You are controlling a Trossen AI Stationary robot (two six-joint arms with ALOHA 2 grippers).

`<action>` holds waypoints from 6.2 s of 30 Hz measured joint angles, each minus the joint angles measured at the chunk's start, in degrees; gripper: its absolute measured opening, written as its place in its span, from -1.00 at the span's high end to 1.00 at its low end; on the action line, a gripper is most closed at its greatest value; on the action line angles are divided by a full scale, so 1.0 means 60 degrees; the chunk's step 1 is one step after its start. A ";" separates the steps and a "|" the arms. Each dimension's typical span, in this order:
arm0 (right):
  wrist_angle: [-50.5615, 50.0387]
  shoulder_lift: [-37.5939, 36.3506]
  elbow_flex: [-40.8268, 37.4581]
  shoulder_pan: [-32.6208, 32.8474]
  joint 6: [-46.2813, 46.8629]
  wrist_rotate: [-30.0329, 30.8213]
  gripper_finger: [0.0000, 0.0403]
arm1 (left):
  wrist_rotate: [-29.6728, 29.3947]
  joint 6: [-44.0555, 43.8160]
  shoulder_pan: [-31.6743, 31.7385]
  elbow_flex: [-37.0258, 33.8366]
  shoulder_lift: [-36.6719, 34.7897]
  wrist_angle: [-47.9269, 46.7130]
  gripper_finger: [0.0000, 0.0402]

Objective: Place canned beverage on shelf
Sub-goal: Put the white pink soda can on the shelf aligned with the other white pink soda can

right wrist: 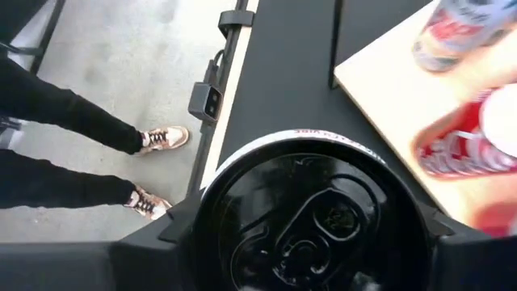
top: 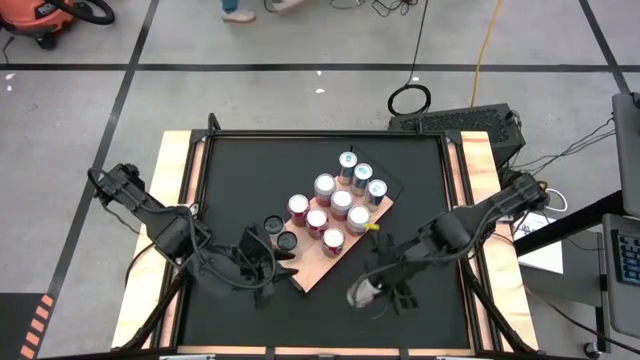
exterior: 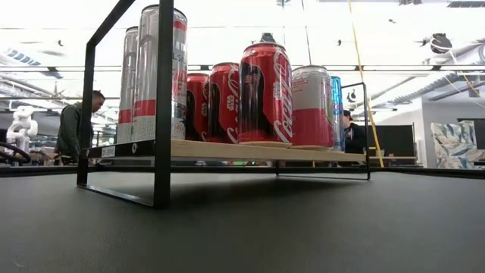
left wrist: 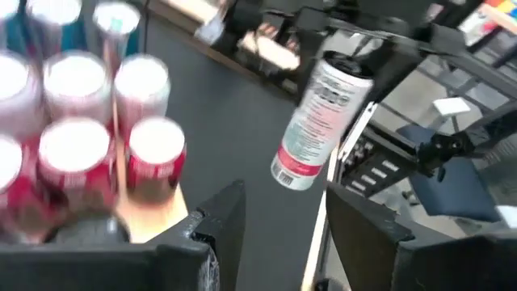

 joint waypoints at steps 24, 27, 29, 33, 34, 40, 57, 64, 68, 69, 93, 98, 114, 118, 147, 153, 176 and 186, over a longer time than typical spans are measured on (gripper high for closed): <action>-0.0690 -0.1477 0.0011 -0.1036 -0.1244 0.0000 -0.17 | -0.0012 0.4254 0.1365 0.0020 0.1471 0.4672 -0.57; -0.0585 -0.1496 0.0011 -0.1132 -0.1248 -0.0001 -0.17 | 0.0016 0.4236 0.1371 0.0012 0.1778 0.5152 -0.60; -0.0510 -0.1493 0.0011 -0.1169 -0.1248 -0.0003 -0.17 | -0.0052 0.4253 0.1378 0.0012 0.1934 0.5324 -0.61; -0.0213 -0.1490 0.0011 -0.1197 -0.1265 0.0000 -0.17 | -0.0222 0.4197 0.1441 0.0012 0.2217 0.5295 -0.61; -0.0064 -0.1490 0.0011 -0.1197 -0.1304 0.0001 -0.17 | -0.0219 0.4184 0.1465 0.0012 0.2272 0.5277 -0.61; 0.0805 -0.1490 0.0011 -0.1193 -0.1477 0.0004 -0.17 | -0.0011 0.3929 0.1624 0.0009 0.2449 0.5339 -0.61; 0.1761 -0.1490 0.0007 -0.1213 -0.1419 0.0047 -0.17 | 0.1257 0.3169 0.1629 0.0009 0.2455 0.4711 -0.61; 0.2192 -0.1490 0.0007 -0.1383 -0.1415 0.0004 -0.17 | 0.1494 0.3165 0.1633 0.0009 0.2455 0.4709 -0.61; 0.2196 -0.1490 0.0007 -0.1448 -0.1414 -0.0014 -0.17 | 0.1490 0.3169 0.1637 0.0009 0.2455 0.4674 -0.56; 0.2200 -0.1490 0.0007 -0.1448 -0.1413 -0.0018 -0.17 | 0.1490 0.3169 0.1637 0.0009 0.2455 0.4663 -0.53; 0.2242 -0.1491 0.0014 -0.1645 -0.1104 -0.0226 -0.21 | 0.1253 0.2976 0.1618 0.0009 0.2325 0.4602 -0.27; 0.2172 -0.1760 0.0025 -0.1656 -0.0550 -0.0235 -0.44 | 0.1032 0.3093 0.1626 0.0005 0.2257 0.5101 -0.26; 0.0897 -0.3379 0.0018 -0.1100 0.0520 0.0395 -0.80 | -0.0144 0.5087 0.1764 0.0002 0.2215 0.9838 -0.26; 0.1158 -0.3392 0.0011 -0.0604 0.0520 0.1180 -0.80 | -0.0541 0.5738 0.1982 0.0005 0.2215 1.1007 -0.26; 0.3723 -0.3301 0.0007 -0.1435 0.0399 0.1011 -0.81 | -0.0539 0.7012 0.2448 0.0005 0.2212 1.4567 -0.26; 0.4080 -0.3088 0.0007 -0.2172 0.0590 0.0496 -0.81 | -0.0497 0.6992 0.2580 0.0009 0.2385 1.4573 -0.26; 0.5403 -0.2184 0.0003 -0.3342 0.0817 -0.1963 -0.81 | 0.0099 0.6925 0.2879 0.0016 0.2543 1.4415 -0.26; 0.5657 -0.2128 0.0000 -0.3429 0.0841 -0.1996 -0.69 | 0.0124 0.6926 0.2861 0.0020 0.2524 1.4245 -0.26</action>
